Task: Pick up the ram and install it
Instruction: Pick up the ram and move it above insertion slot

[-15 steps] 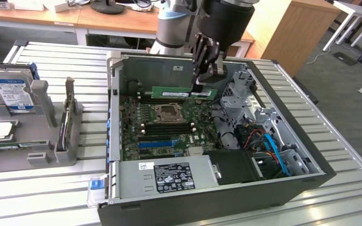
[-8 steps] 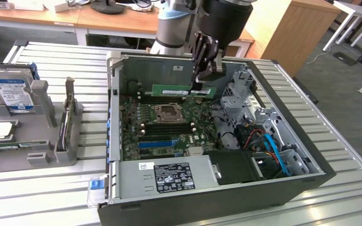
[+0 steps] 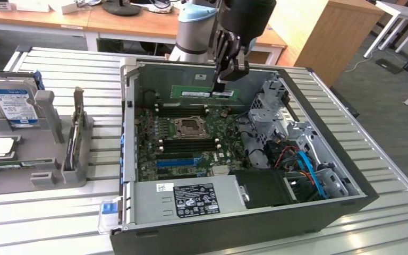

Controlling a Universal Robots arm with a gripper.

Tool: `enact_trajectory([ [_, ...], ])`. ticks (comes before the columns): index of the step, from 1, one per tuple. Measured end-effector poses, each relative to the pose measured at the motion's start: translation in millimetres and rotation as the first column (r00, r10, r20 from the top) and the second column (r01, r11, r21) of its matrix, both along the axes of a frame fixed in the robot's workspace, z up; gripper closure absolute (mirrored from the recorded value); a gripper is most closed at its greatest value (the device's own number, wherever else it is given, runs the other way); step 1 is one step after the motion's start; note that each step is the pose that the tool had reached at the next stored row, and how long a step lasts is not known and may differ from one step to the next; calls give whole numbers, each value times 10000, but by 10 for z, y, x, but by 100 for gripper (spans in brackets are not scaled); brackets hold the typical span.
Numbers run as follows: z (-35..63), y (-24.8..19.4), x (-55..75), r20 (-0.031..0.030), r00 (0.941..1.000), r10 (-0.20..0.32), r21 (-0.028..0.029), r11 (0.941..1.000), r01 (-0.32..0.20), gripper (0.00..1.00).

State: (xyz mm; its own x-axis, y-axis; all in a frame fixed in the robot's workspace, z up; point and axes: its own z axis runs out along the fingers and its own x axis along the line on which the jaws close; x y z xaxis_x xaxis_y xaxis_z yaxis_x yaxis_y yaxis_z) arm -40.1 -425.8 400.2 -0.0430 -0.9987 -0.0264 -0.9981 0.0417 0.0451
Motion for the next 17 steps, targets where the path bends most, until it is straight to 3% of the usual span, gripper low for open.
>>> enact_trajectory([
  [3, -9, 97, 5, 1, 10000, 0, 2, 10000, 0, 89],
  [5, -11, 137, 6, -1, 10000, 0, -1, 10000, 0, 89],
  [10, -14, 140, 6, 1, 10000, 1, 3, 10000, -1, 89],
  [17, -123, 140, 6, 6, 10000, 4, 62, 10000, -4, 89],
])
